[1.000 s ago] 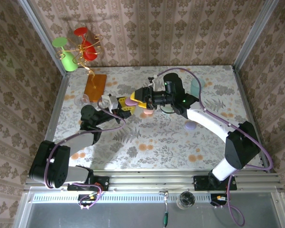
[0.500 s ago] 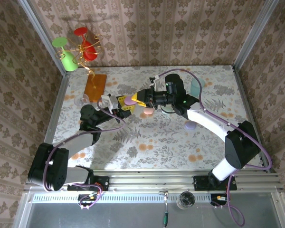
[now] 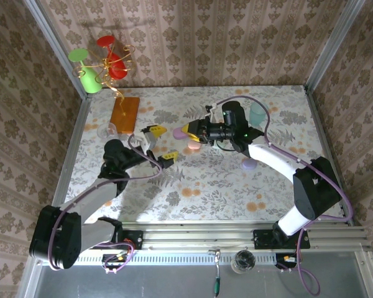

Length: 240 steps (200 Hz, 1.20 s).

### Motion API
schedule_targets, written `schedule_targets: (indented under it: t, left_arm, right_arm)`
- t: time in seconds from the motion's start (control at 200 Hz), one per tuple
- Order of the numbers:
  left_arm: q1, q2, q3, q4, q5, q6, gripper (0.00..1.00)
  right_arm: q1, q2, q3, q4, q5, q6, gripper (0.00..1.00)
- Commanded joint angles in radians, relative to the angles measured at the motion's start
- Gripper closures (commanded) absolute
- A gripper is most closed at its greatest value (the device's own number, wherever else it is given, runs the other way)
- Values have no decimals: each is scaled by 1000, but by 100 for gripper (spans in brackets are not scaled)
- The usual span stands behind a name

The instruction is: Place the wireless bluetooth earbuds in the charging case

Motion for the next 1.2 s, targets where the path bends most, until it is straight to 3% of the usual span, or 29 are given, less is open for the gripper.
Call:
schedule_targets:
  t: [0.0, 0.23, 0.53, 0.82, 0.93, 1.195]
  left_arm:
    - [-35, -52, -12, -208, -64, 169, 0]
    - [-137, -48, 4, -388, -172, 319, 0]
    - [-201, 31, 9, -386, -195, 330, 0]
    - [-215, 81, 34, -370, -190, 330, 0]
    - [-212, 75, 39, -368, -225, 305, 0]
    - [-113, 31, 12, -287, -341, 154, 0]
  right_arm:
    - [-33, -42, -43, -18, 60, -58, 87]
    - [-96, -40, -171, -41, 141, -105, 86]
    - [-110, 33, -298, -80, 220, -184, 86]
    - [-111, 133, -317, -84, 288, -213, 84]
    - [-111, 114, -308, -145, 340, -239, 72]
    - [-112, -62, -257, -351, 501, -374, 31]
